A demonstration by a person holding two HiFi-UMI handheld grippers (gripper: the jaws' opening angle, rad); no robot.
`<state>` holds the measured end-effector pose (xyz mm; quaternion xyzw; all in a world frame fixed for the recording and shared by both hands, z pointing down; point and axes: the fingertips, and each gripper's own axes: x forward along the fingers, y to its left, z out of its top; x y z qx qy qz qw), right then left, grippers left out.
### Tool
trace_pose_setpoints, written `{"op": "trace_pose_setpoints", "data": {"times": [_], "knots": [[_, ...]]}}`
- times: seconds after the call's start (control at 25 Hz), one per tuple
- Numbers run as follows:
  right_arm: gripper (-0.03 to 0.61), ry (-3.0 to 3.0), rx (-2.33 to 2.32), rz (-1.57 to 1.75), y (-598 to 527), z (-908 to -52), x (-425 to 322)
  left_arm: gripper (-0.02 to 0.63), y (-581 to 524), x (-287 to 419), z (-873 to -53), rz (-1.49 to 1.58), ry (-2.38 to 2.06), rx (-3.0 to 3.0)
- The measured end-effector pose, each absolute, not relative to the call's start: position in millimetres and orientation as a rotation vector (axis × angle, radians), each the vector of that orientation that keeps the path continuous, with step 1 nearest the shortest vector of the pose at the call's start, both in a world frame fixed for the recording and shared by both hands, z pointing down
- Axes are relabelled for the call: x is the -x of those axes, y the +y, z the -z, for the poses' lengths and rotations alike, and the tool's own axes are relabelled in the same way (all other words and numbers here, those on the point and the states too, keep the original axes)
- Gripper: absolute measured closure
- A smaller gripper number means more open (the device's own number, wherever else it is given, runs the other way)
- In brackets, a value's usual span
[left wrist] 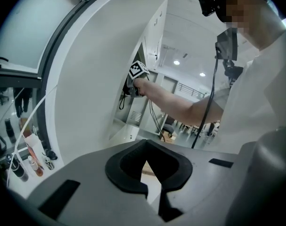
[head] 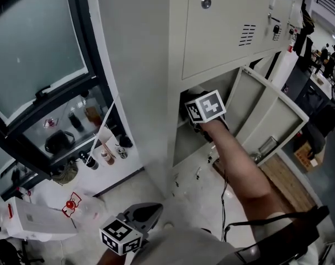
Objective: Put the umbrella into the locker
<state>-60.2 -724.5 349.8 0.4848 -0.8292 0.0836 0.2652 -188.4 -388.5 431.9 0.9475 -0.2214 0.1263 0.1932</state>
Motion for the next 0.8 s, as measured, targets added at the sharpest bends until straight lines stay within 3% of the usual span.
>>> {"op": "trace_pose_setpoints", "data": {"times": [0.8], "knots": [[0.387, -2.415, -1.286, -0.139, -638.1, -326.8, 26.6, 0.604, -323.0, 135.4, -428.2, -0.354, -0.628, -2.658]]}}
